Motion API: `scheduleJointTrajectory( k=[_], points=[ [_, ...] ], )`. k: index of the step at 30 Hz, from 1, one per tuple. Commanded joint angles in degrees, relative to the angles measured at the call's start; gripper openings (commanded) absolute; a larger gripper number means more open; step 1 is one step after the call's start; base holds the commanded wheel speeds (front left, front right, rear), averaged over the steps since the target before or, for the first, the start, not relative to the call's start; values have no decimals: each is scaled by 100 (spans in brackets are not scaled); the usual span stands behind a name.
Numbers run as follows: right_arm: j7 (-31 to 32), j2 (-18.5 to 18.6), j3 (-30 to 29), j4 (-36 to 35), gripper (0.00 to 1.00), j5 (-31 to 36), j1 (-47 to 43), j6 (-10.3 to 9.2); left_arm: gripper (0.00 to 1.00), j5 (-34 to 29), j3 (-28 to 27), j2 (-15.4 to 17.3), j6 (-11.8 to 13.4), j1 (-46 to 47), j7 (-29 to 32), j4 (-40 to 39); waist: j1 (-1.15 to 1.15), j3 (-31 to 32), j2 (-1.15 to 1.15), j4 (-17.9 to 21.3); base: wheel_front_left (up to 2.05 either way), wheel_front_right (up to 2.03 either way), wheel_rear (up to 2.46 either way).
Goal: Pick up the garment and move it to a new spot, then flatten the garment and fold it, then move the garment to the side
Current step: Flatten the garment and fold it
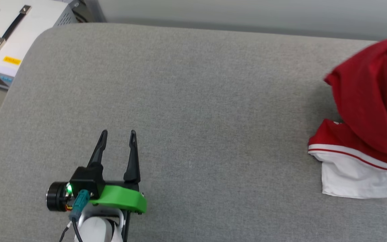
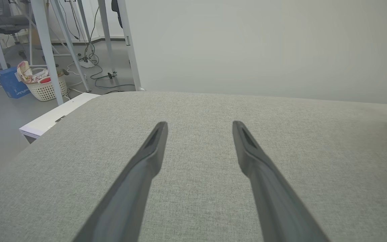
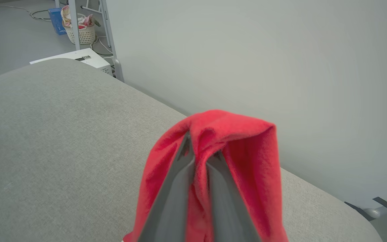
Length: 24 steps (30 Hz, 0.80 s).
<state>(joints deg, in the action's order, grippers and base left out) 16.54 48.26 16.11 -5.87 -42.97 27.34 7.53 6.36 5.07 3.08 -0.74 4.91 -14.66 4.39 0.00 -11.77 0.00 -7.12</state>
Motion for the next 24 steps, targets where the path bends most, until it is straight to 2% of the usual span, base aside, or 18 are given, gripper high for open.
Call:
scheduleJointTrajectory(
  k=[1, 3, 8, 14, 15, 19, 24],
  points=[
    [51, -93, 239, 56, 0, 116, 363, -4, 100, 68, 34, -20, 28, 159, -34, -21, 0, -311, 0, -198, 0, 0, 0],
    [163, -232, 788, 264, 0, 211, 903, -4, 100, 109, 93, -20, 48, 275, -34, -18, 0, -455, 0, -263, 0, 0, 0],
    [250, -865, 2243, 1207, 0, 194, 2223, -4, 100, 225, 246, -20, 124, 511, -34, 2, 0, -759, 0, -415, 0, 0, 0],
    [103, -1596, 3913, 2434, 0, -81, 3180, -4, 100, 321, 337, -20, 199, 679, -34, 28, 0, -994, 0, -537, 0, 0, 0],
    [42, -1816, 4427, 2777, 0, -264, 3313, -4, 100, 346, 348, -20, 223, 699, -34, 26, 0, -1043, 0, -559, 0, 0, 0],
    [266, -2158, 5255, 3418, 0, -849, 3348, -4, 100, 368, 368, -20, 252, 715, -34, 26, 0, -1106, 0, -575, 0, 0, 0],
    [256, -2286, 5580, 3873, 0, -1275, 3383, -4, 100, 368, 371, -20, 276, 738, -34, 43, 0, -1112, 0, -561, 0, 0, 0]
  ],
)
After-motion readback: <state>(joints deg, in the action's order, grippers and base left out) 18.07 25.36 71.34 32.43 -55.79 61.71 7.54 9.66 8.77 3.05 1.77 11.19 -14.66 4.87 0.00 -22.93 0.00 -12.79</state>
